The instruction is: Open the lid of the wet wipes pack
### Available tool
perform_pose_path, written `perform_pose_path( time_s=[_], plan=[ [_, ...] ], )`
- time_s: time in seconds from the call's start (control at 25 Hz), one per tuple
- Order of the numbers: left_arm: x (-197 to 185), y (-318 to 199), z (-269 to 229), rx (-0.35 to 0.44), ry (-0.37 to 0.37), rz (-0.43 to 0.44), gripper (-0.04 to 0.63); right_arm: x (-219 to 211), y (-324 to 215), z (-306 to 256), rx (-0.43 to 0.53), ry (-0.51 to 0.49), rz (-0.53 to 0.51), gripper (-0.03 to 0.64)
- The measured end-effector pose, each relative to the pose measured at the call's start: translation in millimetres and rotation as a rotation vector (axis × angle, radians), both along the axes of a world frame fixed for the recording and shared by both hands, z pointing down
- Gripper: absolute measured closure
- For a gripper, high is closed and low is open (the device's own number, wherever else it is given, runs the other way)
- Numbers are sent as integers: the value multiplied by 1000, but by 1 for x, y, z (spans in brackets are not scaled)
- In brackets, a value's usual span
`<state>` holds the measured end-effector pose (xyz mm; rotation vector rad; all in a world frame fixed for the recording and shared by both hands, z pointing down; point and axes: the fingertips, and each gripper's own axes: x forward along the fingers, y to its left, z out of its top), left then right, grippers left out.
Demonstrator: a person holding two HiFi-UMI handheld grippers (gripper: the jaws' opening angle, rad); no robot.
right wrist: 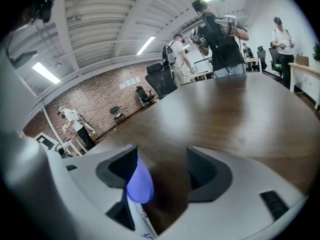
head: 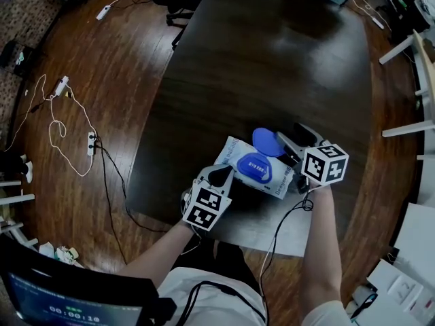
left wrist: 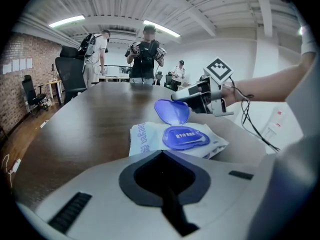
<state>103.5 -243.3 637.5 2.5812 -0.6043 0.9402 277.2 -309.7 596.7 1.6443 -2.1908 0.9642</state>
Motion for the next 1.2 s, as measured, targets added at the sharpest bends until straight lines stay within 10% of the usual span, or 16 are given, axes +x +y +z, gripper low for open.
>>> perform_pose_path(
  time_s=[0.52,1.2],
  plan=[
    [10,17,-68,106,128,13,594,-7,33,-62,160,-33,64,321],
    [-9,75,-258,317,383,13,594,-69,240,-255,534,4,189,385]
  ],
)
